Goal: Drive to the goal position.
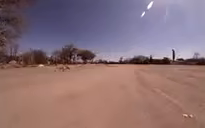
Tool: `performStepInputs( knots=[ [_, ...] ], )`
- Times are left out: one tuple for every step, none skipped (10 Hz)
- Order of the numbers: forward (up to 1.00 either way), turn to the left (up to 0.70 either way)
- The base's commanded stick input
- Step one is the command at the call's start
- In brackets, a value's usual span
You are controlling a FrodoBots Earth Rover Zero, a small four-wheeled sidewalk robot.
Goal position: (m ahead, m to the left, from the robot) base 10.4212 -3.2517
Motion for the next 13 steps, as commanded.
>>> performStepInputs(
  knots=[
    [1.0,-0.27],
    [1.0,-0.27],
    [1.0,-0.27],
    [1.0,-0.22],
    [1.0,-0.05],
    [1.0,0.0],
    [1.0,0.0],
    [1.0,0.0],
    [1.0,0.0],
    [1.0,0.0],
    [1.0,0.0],
    [1.0,0.0],
    [1.0,0.0]
  ],
)
